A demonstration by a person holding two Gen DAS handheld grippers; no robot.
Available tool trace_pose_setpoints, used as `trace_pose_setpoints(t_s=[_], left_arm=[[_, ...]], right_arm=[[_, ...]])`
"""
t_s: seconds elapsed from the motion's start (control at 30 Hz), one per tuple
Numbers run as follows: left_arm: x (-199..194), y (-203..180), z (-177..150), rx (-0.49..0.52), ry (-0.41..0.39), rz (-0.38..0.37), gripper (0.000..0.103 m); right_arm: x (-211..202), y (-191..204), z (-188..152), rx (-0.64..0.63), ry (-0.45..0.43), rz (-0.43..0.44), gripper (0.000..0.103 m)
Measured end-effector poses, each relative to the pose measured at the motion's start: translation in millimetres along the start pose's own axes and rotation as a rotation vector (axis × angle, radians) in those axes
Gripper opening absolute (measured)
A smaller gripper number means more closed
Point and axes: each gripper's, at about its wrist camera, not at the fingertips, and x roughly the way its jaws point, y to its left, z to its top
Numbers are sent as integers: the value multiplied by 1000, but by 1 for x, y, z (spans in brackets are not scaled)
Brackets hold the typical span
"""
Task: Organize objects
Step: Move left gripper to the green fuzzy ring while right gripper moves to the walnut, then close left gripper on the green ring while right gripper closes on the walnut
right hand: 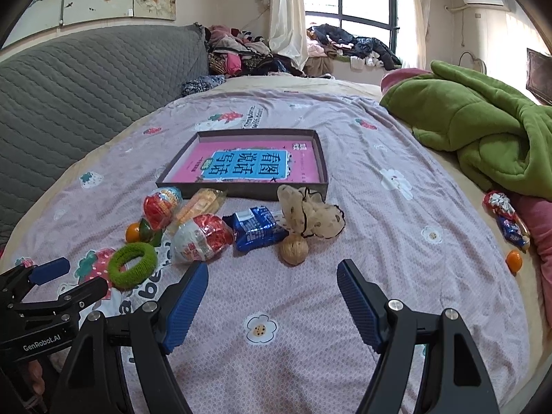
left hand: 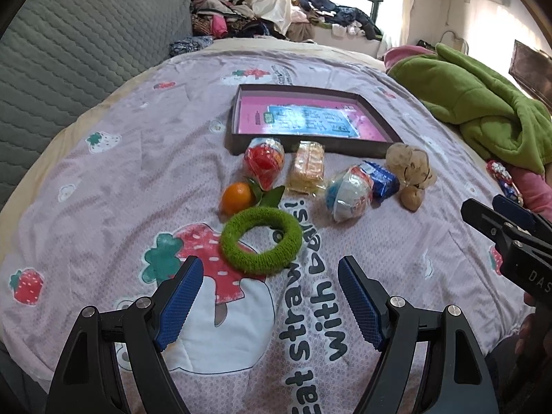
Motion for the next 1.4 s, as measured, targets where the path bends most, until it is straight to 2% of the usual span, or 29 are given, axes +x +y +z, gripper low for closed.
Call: trace_pose_setpoints(t_s=[0.27,0.63,0.9,1.07,1.3,1.4], left_arm=[[14,-13,-9,46,30,-16,81],[33,-9,-2,16,43,-43,81],[50,-9,3,42,46,-32,81],[57,-11,3,55,58,-44,71],[62,-12,7,62,58,-66,68],[72,-11,9,53,85,-61,56]], right_arm=[[13,-3,-6,6,27,9,77],[33,-7,-8,17,54,22,77],[53,-20,-3,41,68,-2,77],[63,-24,-2,45,78,4,77],[75,-28,0,53,89,8,77],[81,-31,2,56,93,6,77]])
